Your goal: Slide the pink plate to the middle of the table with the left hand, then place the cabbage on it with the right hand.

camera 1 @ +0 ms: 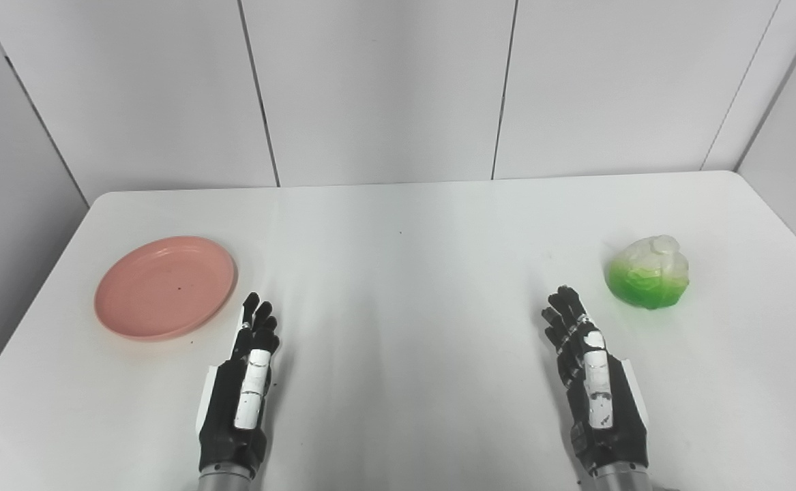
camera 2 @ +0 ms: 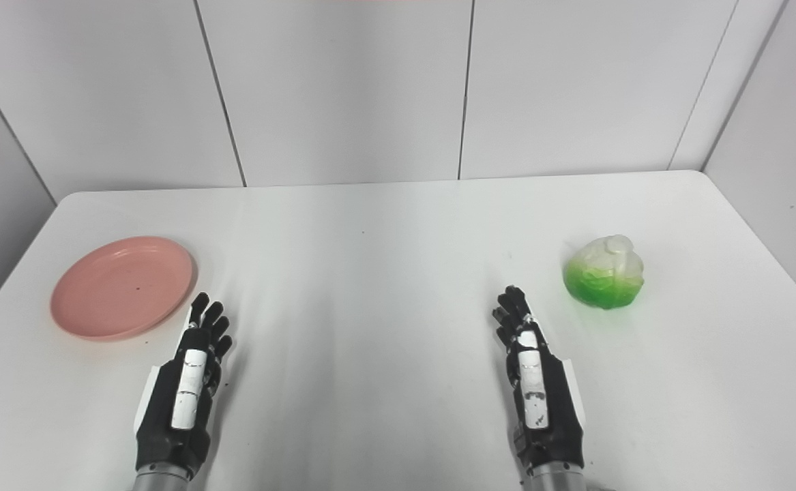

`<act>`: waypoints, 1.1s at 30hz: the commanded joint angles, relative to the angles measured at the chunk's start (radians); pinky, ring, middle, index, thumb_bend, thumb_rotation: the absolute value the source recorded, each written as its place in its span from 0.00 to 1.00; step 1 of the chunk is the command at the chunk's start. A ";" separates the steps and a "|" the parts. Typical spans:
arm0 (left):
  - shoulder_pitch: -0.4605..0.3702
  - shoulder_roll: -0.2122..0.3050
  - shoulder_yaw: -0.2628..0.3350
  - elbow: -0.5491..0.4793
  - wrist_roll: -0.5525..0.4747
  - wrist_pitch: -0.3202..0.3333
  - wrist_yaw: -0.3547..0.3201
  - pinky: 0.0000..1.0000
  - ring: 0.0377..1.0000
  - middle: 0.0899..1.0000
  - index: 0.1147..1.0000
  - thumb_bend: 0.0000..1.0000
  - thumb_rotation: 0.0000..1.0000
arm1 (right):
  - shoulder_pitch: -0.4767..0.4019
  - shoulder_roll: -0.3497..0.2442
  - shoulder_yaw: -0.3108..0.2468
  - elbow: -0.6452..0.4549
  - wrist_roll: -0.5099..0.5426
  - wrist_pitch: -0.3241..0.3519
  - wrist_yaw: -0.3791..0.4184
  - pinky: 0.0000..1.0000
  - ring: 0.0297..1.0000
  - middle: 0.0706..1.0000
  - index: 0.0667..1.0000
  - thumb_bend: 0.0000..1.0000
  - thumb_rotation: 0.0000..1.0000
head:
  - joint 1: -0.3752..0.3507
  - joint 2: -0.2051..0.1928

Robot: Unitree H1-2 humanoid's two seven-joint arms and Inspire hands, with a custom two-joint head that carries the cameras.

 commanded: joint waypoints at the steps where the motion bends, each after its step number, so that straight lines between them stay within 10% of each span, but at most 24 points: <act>1: 0.017 0.025 -0.002 -0.021 -0.015 -0.015 -0.009 1.00 1.00 1.00 1.00 0.86 0.86 | 0.044 -0.010 0.004 -0.015 0.001 -0.013 0.017 0.97 0.94 0.93 0.92 0.84 0.97 | 0.001 -0.001; 33: 0.017 0.025 -0.004 -0.026 -0.026 -0.009 -0.012 1.00 1.00 1.00 1.00 0.85 0.86 | 0.044 -0.003 0.002 -0.020 0.006 0.001 0.019 0.96 0.92 0.93 0.90 0.85 0.95 | -0.001 0.000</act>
